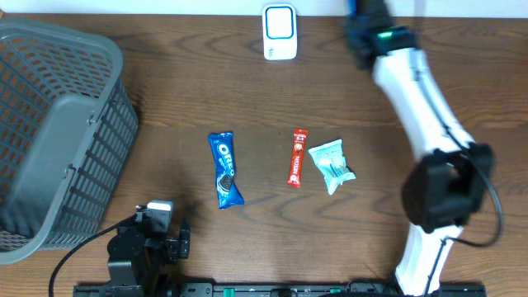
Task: Scan the item barcode
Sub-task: 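Carry the bottle with the right gripper to the table's right edge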
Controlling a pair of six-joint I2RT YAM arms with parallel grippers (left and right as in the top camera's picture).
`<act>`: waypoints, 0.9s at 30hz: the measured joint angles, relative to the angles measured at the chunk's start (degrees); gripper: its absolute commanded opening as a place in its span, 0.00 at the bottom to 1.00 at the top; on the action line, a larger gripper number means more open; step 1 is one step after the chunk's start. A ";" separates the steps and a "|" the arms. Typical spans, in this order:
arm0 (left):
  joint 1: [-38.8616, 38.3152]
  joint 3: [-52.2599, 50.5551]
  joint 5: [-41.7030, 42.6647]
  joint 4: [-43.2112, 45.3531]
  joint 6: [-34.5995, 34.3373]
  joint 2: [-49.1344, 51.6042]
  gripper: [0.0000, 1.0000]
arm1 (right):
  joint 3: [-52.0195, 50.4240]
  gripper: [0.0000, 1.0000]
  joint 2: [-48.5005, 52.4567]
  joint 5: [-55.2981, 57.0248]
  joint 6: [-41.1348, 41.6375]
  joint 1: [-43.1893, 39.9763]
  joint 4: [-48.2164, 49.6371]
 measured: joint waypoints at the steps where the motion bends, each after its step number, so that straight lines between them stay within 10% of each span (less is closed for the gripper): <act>1: 0.00 0.00 0.00 0.00 -0.02 0.00 0.93 | 0.17 0.26 -1.05 0.28 1.38 -2.14 -1.97; 27: 0.00 0.00 0.00 0.00 0.00 0.00 0.93 | -6.95 0.26 -1.36 -13.90 6.32 -48.54 -0.74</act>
